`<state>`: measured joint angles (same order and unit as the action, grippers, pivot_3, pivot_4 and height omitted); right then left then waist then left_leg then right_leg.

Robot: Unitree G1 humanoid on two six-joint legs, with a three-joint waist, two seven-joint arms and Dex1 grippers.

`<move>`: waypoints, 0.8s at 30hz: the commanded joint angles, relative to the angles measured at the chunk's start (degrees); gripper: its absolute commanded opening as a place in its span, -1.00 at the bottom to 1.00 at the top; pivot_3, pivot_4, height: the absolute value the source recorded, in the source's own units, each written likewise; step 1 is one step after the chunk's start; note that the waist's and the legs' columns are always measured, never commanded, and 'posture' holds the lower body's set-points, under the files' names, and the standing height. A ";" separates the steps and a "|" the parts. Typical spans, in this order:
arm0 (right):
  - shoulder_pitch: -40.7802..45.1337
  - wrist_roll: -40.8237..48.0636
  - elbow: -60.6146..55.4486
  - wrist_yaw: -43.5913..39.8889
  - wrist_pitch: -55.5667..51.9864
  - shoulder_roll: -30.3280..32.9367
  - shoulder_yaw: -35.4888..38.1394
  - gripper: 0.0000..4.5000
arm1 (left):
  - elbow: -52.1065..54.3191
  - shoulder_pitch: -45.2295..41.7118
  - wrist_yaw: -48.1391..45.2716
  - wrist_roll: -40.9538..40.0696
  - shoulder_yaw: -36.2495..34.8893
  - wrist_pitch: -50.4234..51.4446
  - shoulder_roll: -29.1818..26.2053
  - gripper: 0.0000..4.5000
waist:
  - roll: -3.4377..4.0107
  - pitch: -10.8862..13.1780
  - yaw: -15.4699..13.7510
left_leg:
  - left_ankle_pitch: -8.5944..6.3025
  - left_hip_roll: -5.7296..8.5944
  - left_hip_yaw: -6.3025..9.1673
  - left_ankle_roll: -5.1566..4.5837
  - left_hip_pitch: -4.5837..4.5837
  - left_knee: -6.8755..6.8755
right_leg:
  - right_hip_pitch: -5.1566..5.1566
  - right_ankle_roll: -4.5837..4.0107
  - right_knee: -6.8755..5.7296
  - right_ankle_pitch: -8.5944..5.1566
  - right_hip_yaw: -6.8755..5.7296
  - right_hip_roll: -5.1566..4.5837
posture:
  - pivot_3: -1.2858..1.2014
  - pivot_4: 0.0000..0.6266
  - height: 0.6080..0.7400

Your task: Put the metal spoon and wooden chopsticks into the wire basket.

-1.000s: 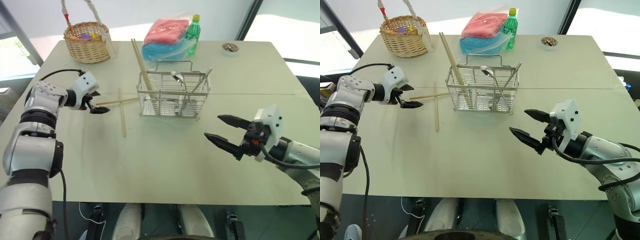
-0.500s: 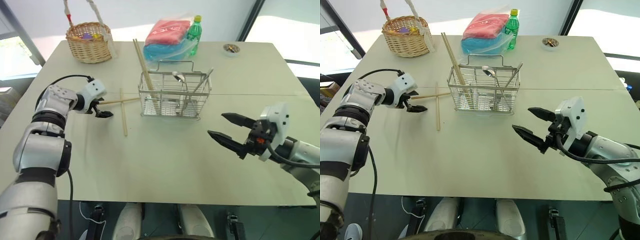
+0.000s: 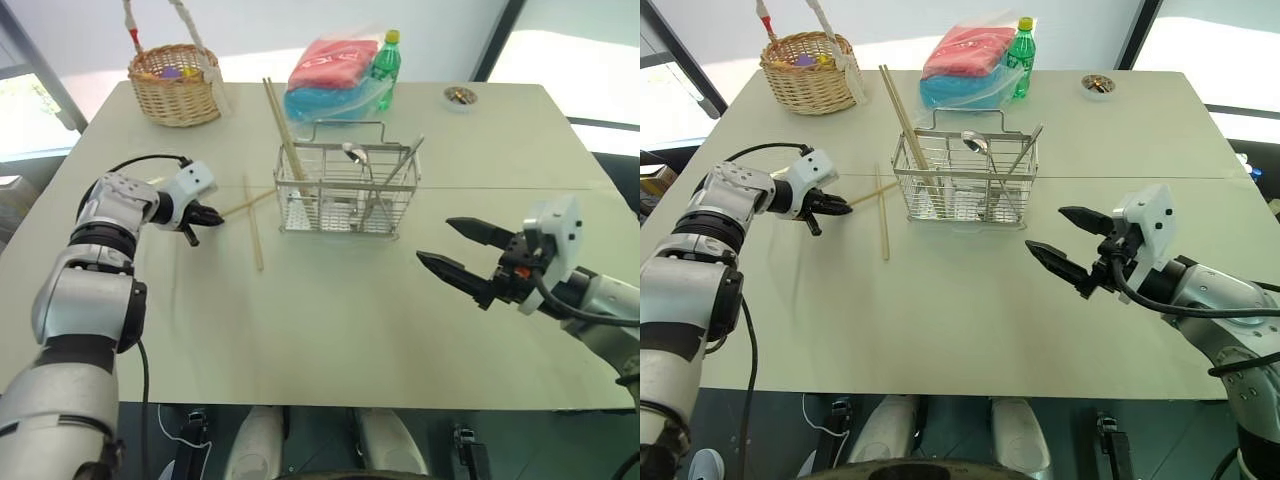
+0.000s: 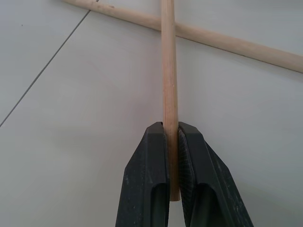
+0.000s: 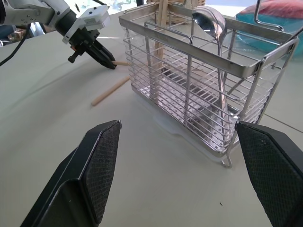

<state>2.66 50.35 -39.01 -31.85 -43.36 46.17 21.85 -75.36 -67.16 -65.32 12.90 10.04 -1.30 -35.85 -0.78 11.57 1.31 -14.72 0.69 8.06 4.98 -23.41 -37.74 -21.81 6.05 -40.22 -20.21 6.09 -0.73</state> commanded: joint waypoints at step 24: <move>0.61 -3.92 2.08 -4.33 5.77 -0.87 -2.22 0.78 | 57.69 13.52 29.50 -27.89 -27.05 20.35 9.20 -0.99 | -0.01 0.00 0.94 | 0.00 -0.20 0.06 0.00 -0.07 -0.12 | 0.00 0.04 0.01 0.03 -0.02 -0.10 | 0.03 -0.52 1.00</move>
<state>2.57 46.28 -36.57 -35.78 -38.80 45.47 18.86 -21.55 -52.54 -38.95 -13.46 -15.05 18.55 -26.53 -0.79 11.56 2.25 -14.72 0.49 8.11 4.99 -23.47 -37.86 -21.80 6.09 -40.21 -20.18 6.07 -0.81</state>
